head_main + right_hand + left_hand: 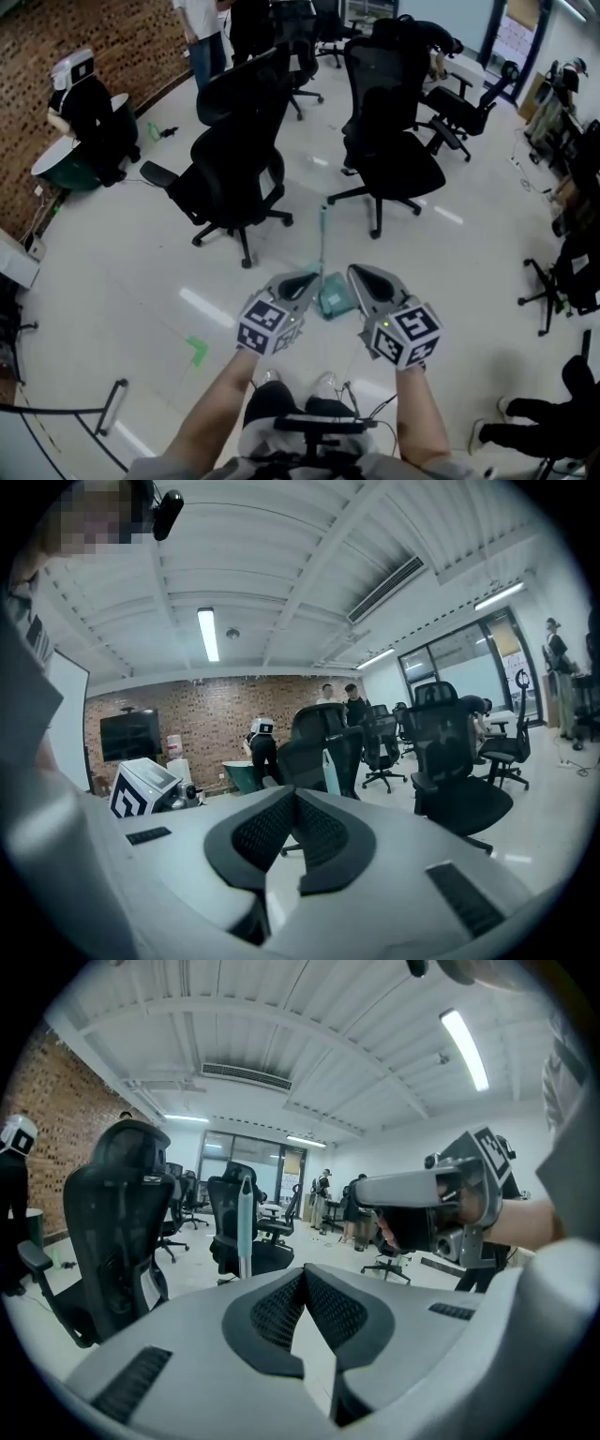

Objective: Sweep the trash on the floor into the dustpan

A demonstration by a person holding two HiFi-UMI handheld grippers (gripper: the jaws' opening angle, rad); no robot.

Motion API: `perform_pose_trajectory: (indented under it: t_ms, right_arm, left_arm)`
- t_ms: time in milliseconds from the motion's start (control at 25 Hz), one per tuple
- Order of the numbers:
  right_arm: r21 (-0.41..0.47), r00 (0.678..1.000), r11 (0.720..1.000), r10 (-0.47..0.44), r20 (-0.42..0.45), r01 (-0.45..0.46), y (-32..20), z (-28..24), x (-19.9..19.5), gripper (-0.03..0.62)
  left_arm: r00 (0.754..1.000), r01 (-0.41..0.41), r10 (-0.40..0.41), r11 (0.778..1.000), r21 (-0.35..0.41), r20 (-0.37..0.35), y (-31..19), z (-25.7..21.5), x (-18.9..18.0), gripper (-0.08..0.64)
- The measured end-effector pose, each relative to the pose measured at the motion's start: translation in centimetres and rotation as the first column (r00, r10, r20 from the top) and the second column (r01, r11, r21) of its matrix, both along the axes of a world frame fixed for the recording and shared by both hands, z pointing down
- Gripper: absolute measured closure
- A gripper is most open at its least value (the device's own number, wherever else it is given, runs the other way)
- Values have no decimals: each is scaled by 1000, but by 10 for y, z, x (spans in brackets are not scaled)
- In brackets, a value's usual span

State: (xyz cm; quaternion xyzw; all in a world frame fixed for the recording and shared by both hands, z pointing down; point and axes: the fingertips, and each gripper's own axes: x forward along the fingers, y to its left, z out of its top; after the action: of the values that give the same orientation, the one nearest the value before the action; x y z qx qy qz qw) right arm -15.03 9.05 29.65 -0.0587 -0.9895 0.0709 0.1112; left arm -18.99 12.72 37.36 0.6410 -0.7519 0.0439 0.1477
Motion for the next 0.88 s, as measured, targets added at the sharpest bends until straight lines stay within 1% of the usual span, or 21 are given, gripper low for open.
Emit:
perform_pose_trajectory:
  t_ms: [160,240,320,400,440,520,680,760,880]
  right_arm:
    - [1,998,1000,26,-57,-26,-20,25,-23,584]
    - [-30,997,999,32,-69,-34,-27,35,-34,584]
    - [-65,997,997,26,-71,-30,-32,42,-45,584]
    - [-64,997,997,27,-78,-32,-37,50,-53,584]
    - [-61,996,997,34,-83,-39,-41,55,-55,584]
    - [-68,994,996,58,-88,-64,-53,66,-58,584]
    - [-84,988,989,111,-110,-121,-76,87,-58,584]
    - [-82,985,988,121,-123,-131,-81,94,-59,584]
    - [-87,983,987,122,-139,-135,-80,105,-63,584]
  left_arm:
    - [999,31,-31,999,-34,-9,-15,29,-29,554]
    - [999,32,-32,997,-71,0,-21,53,-46,552]
    - [1000,7,-8,992,-124,-8,-29,83,-58,550]
    - [1000,-21,18,984,-179,-19,-36,114,-67,487]
    - [999,-36,32,978,-206,-23,-39,128,-70,462]
    - [998,-64,59,964,-260,-25,-47,155,-78,439]
    - [991,-129,135,930,-345,-6,-72,196,-85,390]
    - [985,-157,170,911,-381,0,-82,213,-86,380]
    - [982,-176,189,889,-422,-10,-87,236,-90,377]
